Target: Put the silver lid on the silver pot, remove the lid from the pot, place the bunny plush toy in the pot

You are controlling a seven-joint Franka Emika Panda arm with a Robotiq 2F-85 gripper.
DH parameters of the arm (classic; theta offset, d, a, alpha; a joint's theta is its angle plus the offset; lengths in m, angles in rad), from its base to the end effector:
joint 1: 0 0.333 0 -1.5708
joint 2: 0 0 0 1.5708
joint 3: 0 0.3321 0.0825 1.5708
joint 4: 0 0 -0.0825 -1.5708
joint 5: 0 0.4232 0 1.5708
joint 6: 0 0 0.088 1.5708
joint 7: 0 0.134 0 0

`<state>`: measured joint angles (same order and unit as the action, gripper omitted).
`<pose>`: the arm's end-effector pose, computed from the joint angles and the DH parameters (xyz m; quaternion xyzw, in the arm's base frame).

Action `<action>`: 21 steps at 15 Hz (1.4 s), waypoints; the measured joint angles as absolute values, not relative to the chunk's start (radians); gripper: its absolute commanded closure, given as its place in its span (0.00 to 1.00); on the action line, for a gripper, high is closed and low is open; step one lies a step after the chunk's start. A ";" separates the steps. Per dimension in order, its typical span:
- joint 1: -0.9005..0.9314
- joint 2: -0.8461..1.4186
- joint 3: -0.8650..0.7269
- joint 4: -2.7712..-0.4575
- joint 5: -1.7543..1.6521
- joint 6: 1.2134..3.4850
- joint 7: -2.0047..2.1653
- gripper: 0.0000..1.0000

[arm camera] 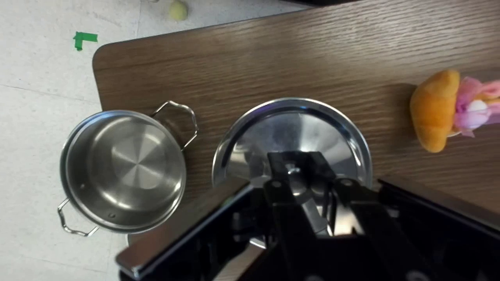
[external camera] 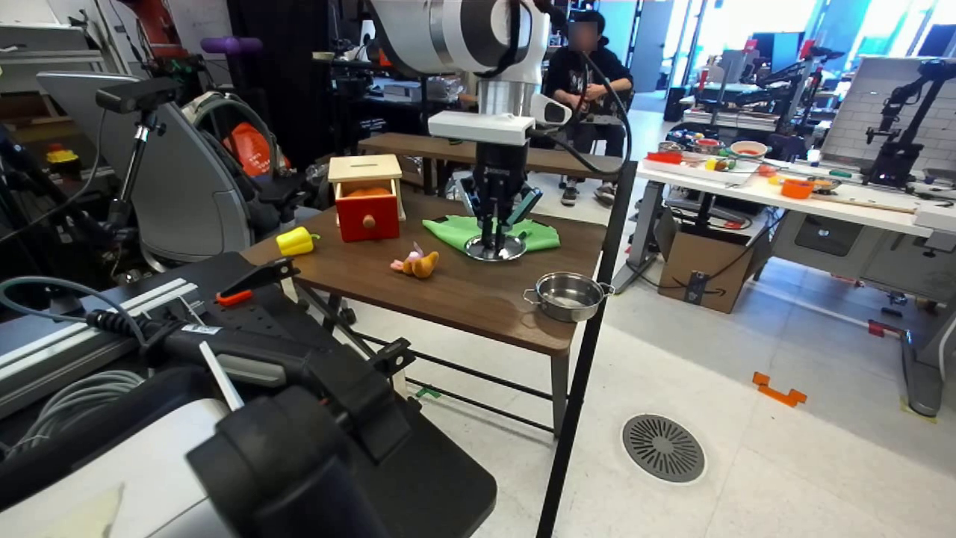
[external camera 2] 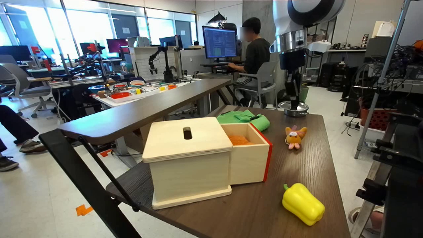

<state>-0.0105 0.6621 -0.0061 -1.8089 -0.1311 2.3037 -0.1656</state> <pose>0.6614 -0.0163 0.1174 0.9879 0.1221 -0.0873 0.0390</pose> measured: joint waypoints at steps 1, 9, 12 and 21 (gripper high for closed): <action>-0.009 0.664 -0.004 -1.819 -0.132 2.304 -0.167 0.95; -0.011 0.724 -0.009 -1.847 -0.143 2.304 -0.168 0.95; -0.010 0.751 -0.009 -1.845 -0.157 2.304 -0.168 0.55; -0.010 0.758 -0.011 -1.822 -0.159 2.304 -0.168 0.00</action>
<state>-0.0096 0.7579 -0.0111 -1.8225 -0.1587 2.3043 -0.1681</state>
